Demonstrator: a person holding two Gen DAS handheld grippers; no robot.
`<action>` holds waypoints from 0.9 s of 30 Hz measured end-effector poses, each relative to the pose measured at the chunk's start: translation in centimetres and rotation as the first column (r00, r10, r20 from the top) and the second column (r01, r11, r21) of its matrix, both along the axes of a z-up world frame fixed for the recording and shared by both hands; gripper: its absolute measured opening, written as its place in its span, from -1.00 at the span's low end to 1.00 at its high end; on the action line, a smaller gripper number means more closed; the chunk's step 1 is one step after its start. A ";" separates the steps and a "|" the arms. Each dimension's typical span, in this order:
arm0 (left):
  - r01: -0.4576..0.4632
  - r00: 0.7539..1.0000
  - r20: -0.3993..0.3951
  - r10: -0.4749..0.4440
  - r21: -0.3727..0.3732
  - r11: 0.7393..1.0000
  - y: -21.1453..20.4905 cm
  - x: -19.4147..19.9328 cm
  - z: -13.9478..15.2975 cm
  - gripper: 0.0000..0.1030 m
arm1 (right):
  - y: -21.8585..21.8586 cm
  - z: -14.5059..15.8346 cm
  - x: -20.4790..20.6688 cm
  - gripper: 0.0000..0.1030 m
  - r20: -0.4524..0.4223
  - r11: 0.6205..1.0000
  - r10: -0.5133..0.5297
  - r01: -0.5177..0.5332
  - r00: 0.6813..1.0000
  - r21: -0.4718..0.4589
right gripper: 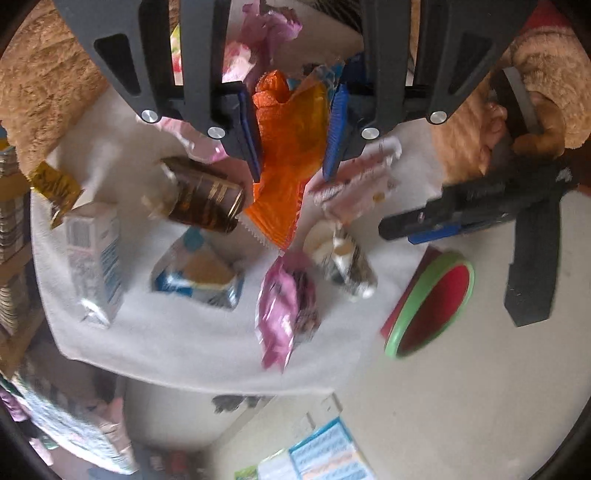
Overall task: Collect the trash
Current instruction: 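Grasp white printed wrapper with left gripper while right grasps orange bag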
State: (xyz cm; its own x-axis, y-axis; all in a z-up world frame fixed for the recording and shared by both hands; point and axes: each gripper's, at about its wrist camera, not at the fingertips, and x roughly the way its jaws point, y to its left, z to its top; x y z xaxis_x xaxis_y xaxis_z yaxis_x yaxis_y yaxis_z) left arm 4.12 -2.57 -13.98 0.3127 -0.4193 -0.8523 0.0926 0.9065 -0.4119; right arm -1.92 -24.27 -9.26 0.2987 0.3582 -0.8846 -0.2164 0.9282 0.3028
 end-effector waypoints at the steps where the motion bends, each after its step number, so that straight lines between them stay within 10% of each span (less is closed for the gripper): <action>1: -0.024 1.000 -0.011 0.024 -0.001 1.000 0.0 0.7 -0.2 0.41 | -0.1 0.0 0.1 -0.38 0.002 1.000 -0.006 0.006 1.000 0.004; 12: -0.003 0.993 -0.120 0.013 0.084 0.996 -3.5 4.2 -3.9 0.26 | -1.9 0.5 -0.4 -0.38 -0.001 0.996 -0.064 0.064 0.998 0.058; 27: 0.020 0.998 -0.068 -0.012 0.119 0.993 -1.4 5.1 -2.0 -0.08 | -2.1 -0.2 -0.3 -0.38 -0.022 0.994 -0.076 0.078 0.997 0.082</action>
State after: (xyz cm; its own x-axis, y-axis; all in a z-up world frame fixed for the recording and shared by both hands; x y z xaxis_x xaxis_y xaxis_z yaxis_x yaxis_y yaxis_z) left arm 9.18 -3.94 -15.99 0.2472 -0.3176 -0.9154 0.0837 0.9482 -0.3063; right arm -2.23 -26.35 -9.51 0.3116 0.4071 -0.8586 -0.1385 0.9134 0.3828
